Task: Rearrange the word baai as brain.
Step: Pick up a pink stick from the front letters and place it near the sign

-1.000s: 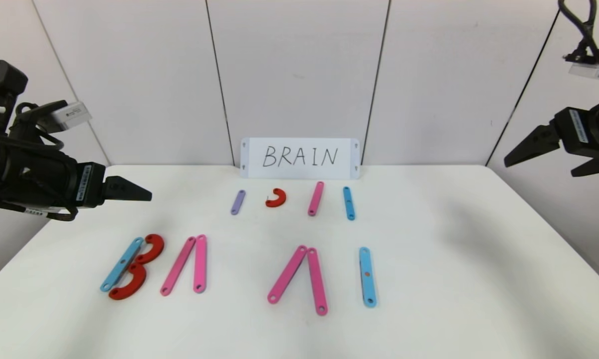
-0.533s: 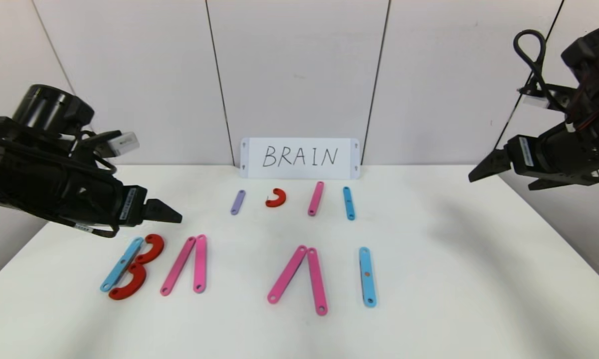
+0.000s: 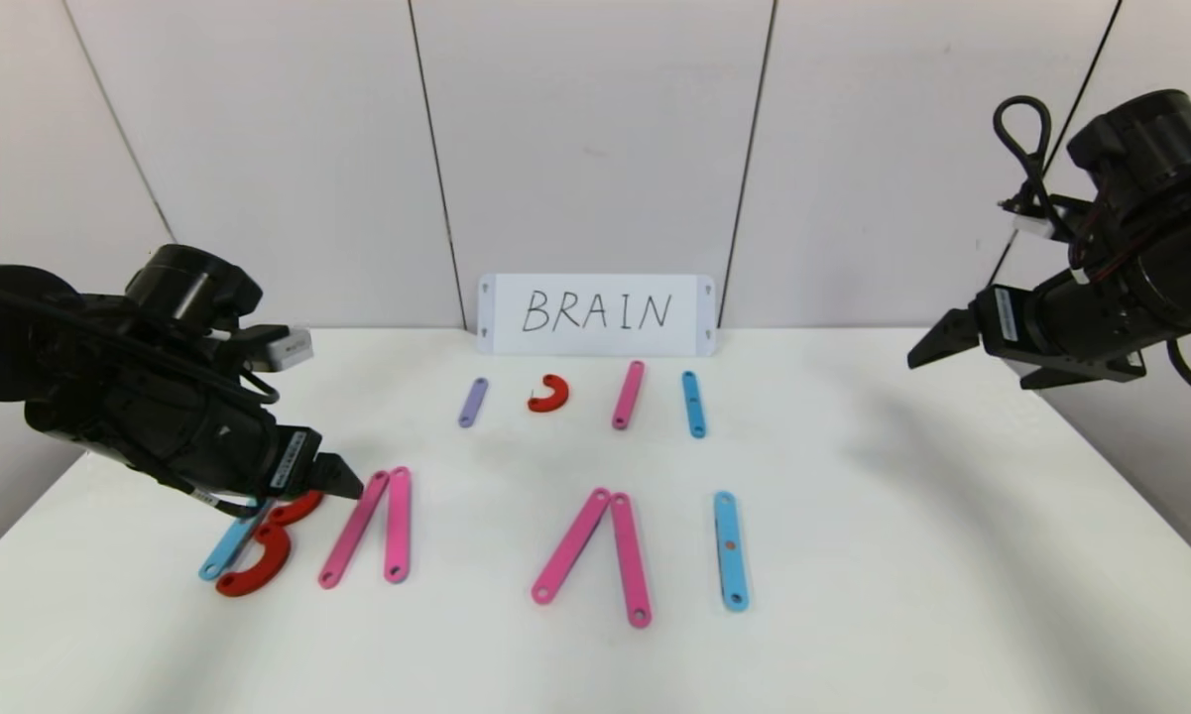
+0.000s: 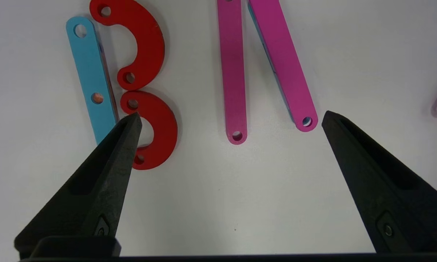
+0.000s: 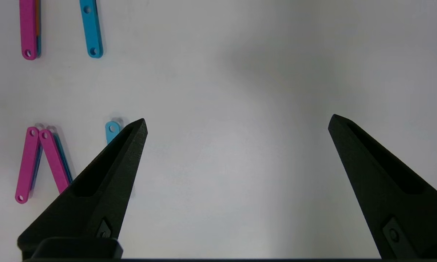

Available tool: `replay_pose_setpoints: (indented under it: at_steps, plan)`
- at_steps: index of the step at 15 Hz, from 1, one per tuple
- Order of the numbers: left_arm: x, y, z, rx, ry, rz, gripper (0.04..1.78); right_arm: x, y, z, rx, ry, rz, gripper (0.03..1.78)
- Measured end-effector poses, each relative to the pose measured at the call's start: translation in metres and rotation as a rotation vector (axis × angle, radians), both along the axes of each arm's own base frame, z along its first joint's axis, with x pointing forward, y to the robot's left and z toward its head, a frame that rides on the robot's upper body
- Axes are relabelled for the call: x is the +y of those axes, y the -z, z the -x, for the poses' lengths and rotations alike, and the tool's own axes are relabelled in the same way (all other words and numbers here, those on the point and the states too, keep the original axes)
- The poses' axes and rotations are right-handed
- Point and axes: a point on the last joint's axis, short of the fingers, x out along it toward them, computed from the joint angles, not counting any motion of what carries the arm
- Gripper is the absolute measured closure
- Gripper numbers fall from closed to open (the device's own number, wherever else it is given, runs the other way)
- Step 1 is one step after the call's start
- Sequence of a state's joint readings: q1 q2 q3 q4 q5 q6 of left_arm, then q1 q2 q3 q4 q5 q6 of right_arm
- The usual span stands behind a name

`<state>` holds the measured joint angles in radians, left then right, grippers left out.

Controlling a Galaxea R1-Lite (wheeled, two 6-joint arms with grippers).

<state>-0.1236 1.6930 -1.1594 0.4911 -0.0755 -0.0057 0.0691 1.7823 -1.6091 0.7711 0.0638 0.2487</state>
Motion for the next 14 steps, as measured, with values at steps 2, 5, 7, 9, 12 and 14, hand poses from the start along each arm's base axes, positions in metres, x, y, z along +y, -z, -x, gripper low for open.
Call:
replay_pose_setpoints:
  at_steps: [2, 5, 7, 9, 12, 14]
  plan:
    - [0.000, 0.004, -0.002, 0.013, -0.001, -0.004, 0.09, 0.000, 0.001, -0.001, 0.003, 0.000, 0.000, 0.07]
    - [-0.001, 0.014, -0.010, 0.043, -0.002, -0.010, 0.09, 0.000, 0.003, -0.003, 0.010, 0.000, 0.002, 0.07]
    - [-0.002, 0.023, -0.019, 0.044, -0.003, -0.007, 0.09, 0.000, 0.004, -0.003, 0.013, 0.001, 0.003, 0.07]
    - [-0.003, 0.033, -0.025, 0.063, -0.001, -0.006, 0.09, 0.000, 0.006, -0.005, 0.018, 0.000, 0.004, 0.07]
    - [-0.004, 0.039, -0.027, 0.083, 0.009, -0.011, 0.09, 0.000, 0.007, -0.006, 0.021, 0.001, 0.005, 0.07]
    - [-0.006, 0.041, -0.025, 0.091, 0.028, -0.020, 0.09, 0.000, 0.008, -0.007, 0.024, 0.003, 0.008, 0.07]
